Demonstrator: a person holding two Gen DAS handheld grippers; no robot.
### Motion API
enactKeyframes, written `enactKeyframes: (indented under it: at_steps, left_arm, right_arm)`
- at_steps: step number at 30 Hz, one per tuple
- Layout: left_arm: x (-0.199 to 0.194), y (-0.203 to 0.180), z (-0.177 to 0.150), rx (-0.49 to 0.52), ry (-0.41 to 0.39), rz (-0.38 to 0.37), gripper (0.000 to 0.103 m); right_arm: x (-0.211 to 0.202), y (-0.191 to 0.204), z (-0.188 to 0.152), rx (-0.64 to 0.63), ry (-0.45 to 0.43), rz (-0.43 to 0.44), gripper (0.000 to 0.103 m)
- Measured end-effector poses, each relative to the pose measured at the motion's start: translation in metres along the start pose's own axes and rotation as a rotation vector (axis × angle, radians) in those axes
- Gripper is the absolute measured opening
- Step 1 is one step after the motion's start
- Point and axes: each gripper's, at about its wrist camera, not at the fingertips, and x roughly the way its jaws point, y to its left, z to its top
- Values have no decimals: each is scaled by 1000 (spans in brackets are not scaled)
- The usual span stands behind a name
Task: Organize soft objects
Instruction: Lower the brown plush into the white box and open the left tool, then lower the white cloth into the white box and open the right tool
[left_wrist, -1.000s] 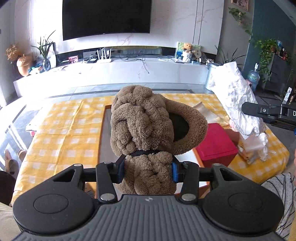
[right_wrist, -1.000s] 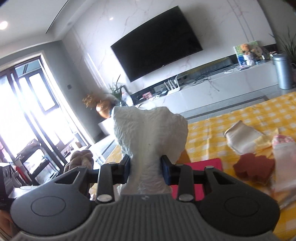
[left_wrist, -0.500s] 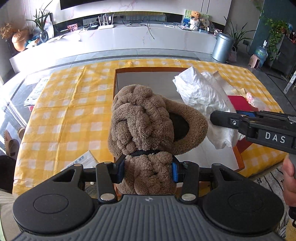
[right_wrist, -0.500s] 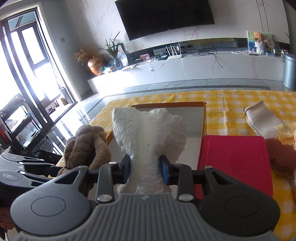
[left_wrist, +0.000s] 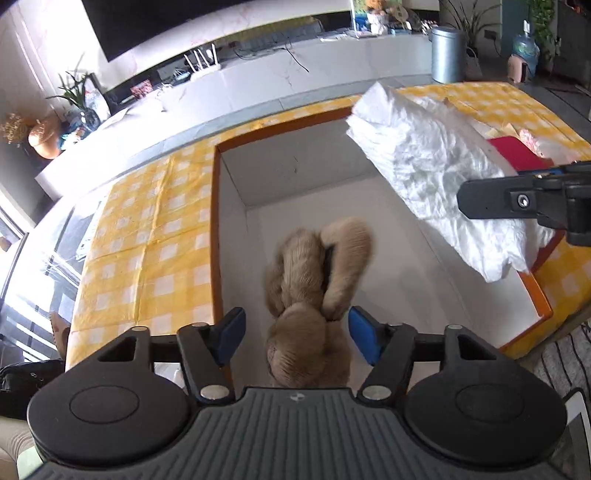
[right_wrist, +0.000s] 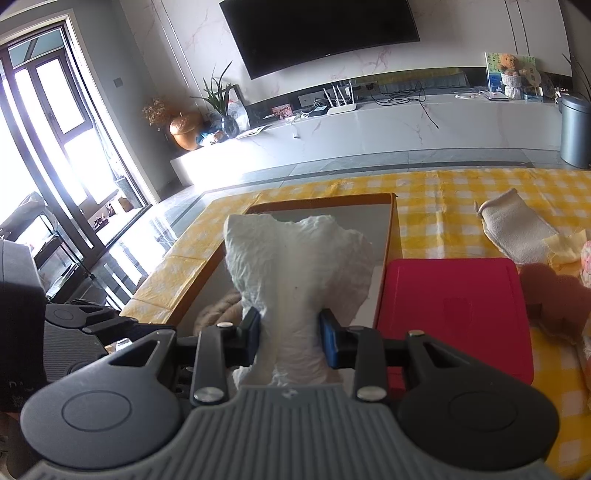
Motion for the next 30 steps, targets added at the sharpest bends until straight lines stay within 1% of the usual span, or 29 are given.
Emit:
enactKeyframes:
  at_steps: [1, 3, 8, 9, 11, 12, 15, 17, 19, 21, 22, 24, 25, 26, 27, 28, 30]
  left_arm:
    - [-3, 3, -1, -19, -19, 8, 89]
    - [-9, 12, -2, -69, -38, 0, 91]
    - [-20, 40, -5, -193, 1, -97, 91]
    - [-24, 44, -5, -207, -4, -107, 91]
    - [-36, 51, -5, -215, -40, -110, 91]
    - [-43, 54, -5, -220, -70, -105, 91]
    - [-60, 67, 1, -290, -191, -70, 91]
    - [-66, 78, 12, -365, -232, -65, 91]
    - [-68, 86, 25, -433, -230, -84, 91]
    - [-68, 88, 36, -462, -230, -105, 91]
    - [-66, 88, 43, -458, -244, -108, 91]
    - [-65, 81, 48, -452, -300, -97, 91]
    - [-65, 78, 49, -470, -329, -109, 91]
    - [-64, 75, 45, -500, -339, -144, 91]
    - [-61, 73, 44, -518, -326, -184, 91]
    - [-56, 72, 44, -522, -304, -240, 91]
    - [-51, 70, 39, -518, -298, -307, 91]
  right_arm:
    - [0, 0, 0, 0, 1, 0, 34]
    - [0, 0, 0, 0, 1, -1, 34]
    - [2, 5, 0, -9, 10, 13, 34]
    - [3, 6, 0, -11, 15, 16, 34]
    - [8, 10, 0, -14, 32, 21, 34]
    - [9, 11, 0, -12, 40, 30, 34]
    - [13, 18, 1, -22, 70, 58, 34]
    - [18, 27, 3, -67, 95, 27, 34]
    - [28, 37, 5, -124, 137, -23, 36]
    - [41, 43, 6, -155, 187, -53, 36]
    - [49, 46, 6, -172, 210, -81, 36]
    - [63, 52, 4, -202, 214, -190, 35]
    - [68, 55, 2, -228, 221, -233, 34]
    - [74, 57, -1, -263, 236, -263, 32]
    - [80, 59, -6, -294, 261, -272, 32]
    - [86, 61, -11, -318, 296, -270, 31]
    - [96, 62, -21, -347, 355, -268, 31]
